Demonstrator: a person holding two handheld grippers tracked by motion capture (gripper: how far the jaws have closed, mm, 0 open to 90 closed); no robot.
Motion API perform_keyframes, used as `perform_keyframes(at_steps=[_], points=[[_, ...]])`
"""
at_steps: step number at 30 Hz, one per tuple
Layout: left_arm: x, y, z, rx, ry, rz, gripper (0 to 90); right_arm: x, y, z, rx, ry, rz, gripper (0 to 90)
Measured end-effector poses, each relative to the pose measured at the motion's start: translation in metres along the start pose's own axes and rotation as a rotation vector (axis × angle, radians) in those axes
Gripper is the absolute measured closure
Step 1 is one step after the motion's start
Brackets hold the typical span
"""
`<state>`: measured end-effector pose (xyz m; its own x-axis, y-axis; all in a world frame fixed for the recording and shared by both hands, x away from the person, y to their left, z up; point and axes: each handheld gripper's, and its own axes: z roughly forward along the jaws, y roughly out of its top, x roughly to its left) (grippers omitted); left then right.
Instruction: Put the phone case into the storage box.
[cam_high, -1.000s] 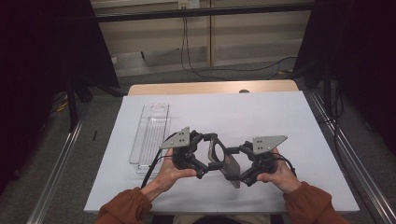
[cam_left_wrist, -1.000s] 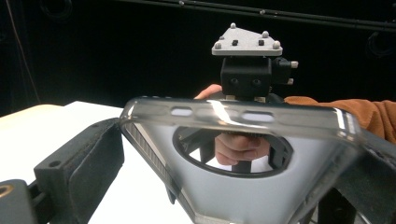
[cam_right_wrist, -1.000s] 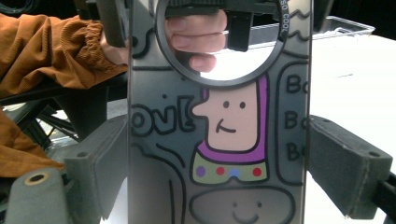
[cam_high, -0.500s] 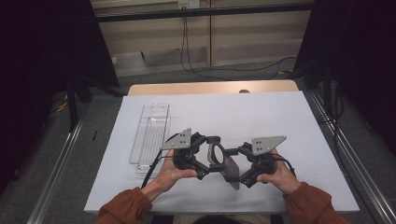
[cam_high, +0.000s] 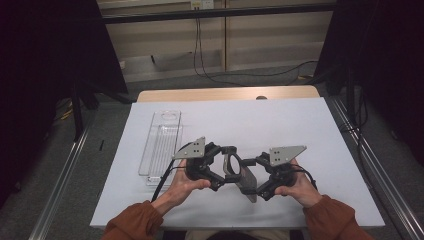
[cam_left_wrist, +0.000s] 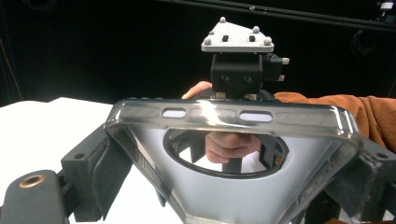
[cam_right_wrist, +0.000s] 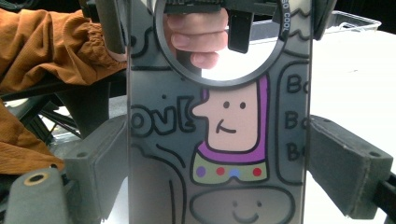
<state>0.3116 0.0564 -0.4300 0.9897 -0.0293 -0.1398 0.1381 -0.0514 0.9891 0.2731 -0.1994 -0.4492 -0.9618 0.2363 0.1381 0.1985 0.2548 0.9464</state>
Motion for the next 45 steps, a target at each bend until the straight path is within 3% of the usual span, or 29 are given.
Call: perform_keyframes(at_steps=[10,16,18,22,37,45], points=[[-0.001,0.002,0.000,0.018,0.011,0.022,11.7,0.001,0.000,0.000,0.004,-0.017,-0.009,11.7],[-0.002,0.004,0.000,0.011,0.016,0.028,11.9,0.001,-0.001,0.000,0.006,-0.011,0.031,7.0],[-0.002,0.005,-0.001,0.007,0.020,0.034,12.0,0.001,-0.002,-0.001,-0.011,-0.041,0.019,0.0],[0.000,0.007,-0.004,-0.001,0.035,0.028,12.1,0.001,-0.002,-0.005,-0.035,-0.062,0.016,0.0],[0.004,0.012,-0.015,-0.007,0.113,0.008,12.1,-0.001,-0.003,-0.014,-0.049,-0.167,0.032,0.0],[0.006,0.015,-0.023,0.021,0.181,0.004,12.1,-0.002,-0.005,-0.022,-0.059,-0.236,0.037,0.2]])
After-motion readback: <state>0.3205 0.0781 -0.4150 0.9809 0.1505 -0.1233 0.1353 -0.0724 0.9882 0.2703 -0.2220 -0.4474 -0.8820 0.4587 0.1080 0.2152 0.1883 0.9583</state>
